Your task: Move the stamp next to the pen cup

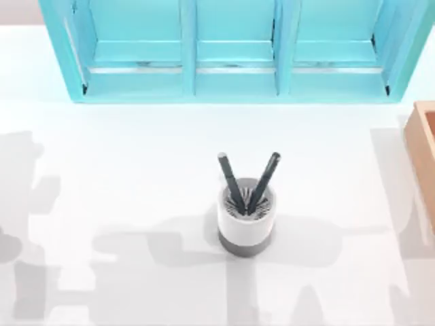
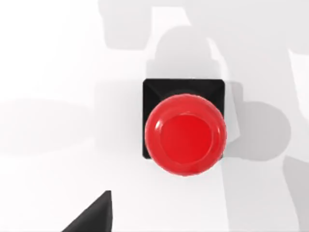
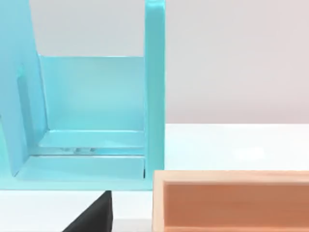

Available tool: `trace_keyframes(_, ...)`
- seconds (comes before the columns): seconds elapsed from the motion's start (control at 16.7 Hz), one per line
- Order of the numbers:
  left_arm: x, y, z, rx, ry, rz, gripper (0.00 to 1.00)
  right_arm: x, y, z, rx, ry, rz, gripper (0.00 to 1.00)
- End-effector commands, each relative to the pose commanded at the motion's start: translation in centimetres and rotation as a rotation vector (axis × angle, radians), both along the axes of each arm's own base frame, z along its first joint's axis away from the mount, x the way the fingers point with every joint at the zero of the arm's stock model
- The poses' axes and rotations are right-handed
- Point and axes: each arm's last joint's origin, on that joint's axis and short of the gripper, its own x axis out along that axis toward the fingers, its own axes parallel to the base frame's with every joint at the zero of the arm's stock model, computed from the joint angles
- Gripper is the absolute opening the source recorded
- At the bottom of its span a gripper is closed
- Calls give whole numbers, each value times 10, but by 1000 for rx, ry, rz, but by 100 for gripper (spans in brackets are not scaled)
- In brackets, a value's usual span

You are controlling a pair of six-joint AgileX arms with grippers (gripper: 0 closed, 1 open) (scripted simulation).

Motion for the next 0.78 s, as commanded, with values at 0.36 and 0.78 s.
trace_keyframes(0.36,49,25,-7,-51,265,-3,100,0,0,0,0,0,0,100)
trace_keyframes(0.78,54,27,-8,-55,283,-7,100,0,0,0,0,0,0,100)
